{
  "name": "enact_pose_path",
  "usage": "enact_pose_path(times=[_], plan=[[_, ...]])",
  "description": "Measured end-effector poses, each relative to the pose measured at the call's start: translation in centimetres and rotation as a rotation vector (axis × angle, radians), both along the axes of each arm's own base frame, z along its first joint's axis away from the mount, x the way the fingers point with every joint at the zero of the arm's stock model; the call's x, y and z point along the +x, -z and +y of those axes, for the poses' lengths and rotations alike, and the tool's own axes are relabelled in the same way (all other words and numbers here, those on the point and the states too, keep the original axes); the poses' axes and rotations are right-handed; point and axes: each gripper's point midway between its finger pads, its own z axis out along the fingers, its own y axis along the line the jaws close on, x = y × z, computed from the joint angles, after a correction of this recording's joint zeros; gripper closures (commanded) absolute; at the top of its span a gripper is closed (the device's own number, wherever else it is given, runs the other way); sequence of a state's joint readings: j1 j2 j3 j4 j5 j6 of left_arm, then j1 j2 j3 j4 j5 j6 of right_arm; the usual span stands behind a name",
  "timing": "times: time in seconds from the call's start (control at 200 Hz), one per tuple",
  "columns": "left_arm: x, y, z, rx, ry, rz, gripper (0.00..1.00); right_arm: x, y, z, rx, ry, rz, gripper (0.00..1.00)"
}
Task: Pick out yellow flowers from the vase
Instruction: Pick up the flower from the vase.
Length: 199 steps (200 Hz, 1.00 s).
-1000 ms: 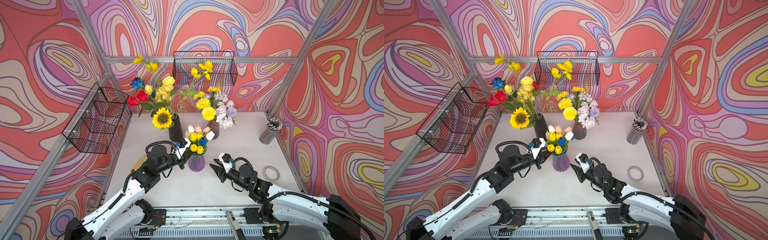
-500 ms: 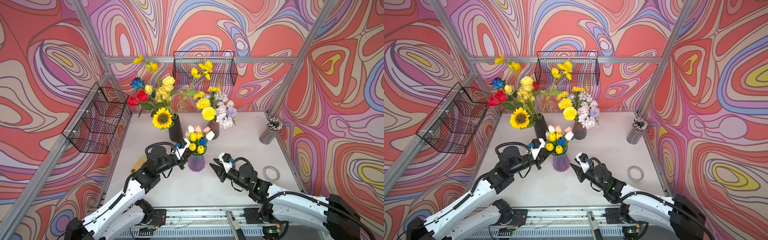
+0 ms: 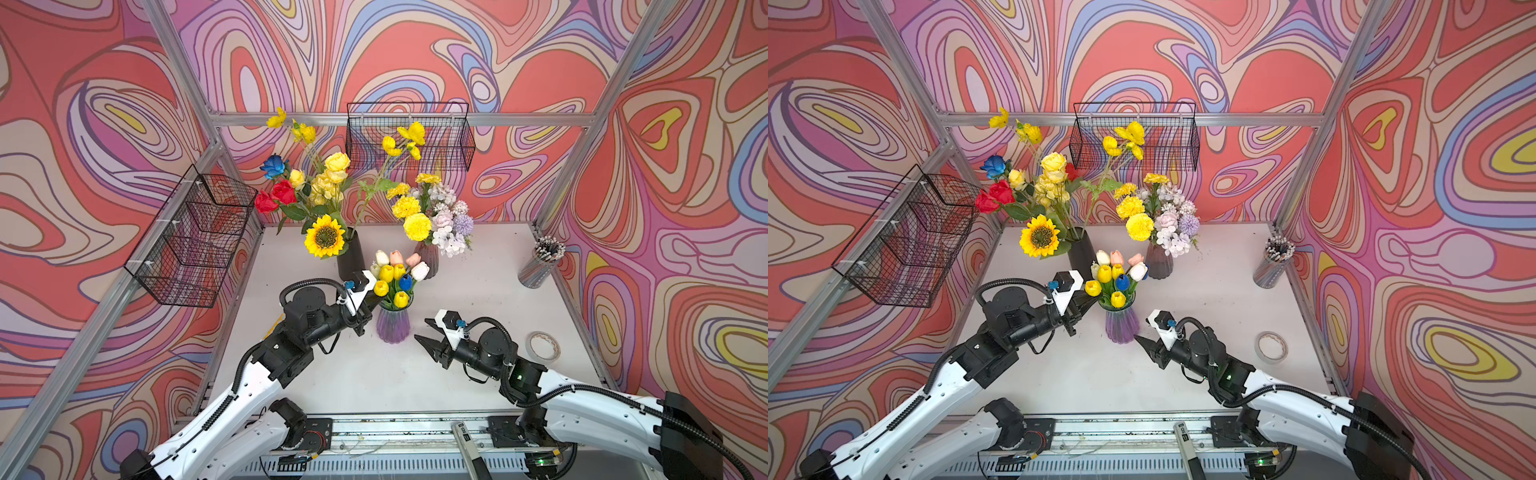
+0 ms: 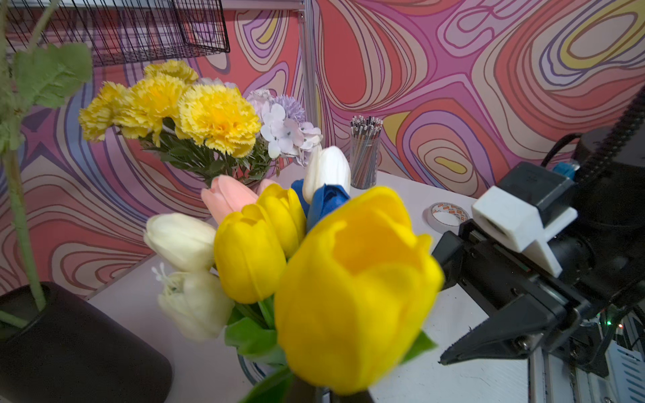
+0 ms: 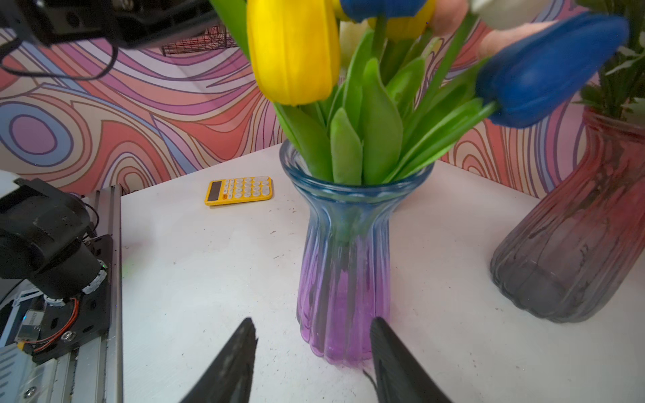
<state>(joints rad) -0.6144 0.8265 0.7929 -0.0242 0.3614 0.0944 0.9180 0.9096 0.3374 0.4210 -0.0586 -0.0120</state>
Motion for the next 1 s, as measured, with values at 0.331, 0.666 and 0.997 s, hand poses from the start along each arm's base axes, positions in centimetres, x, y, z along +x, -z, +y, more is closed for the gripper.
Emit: enact_pose_path(times=[0.331, 0.666, 0.997], plan=[[-1.9, -6.8, 1.3, -0.001, 0.0, -0.013, 1.0, -0.9, -0.4, 0.7, -0.044, -0.074, -0.026, 0.43], [-4.3, -11.7, 2.7, 0.011, 0.021, 0.01, 1.0, -0.9, -1.7, 1.4, -0.056, -0.106, -0.058, 0.42], [-5.8, -15.4, 3.2, -0.022, 0.043, 0.012, 1.0, -0.7, -2.1, 2.0, -0.073, -0.118, -0.06, 0.42]])
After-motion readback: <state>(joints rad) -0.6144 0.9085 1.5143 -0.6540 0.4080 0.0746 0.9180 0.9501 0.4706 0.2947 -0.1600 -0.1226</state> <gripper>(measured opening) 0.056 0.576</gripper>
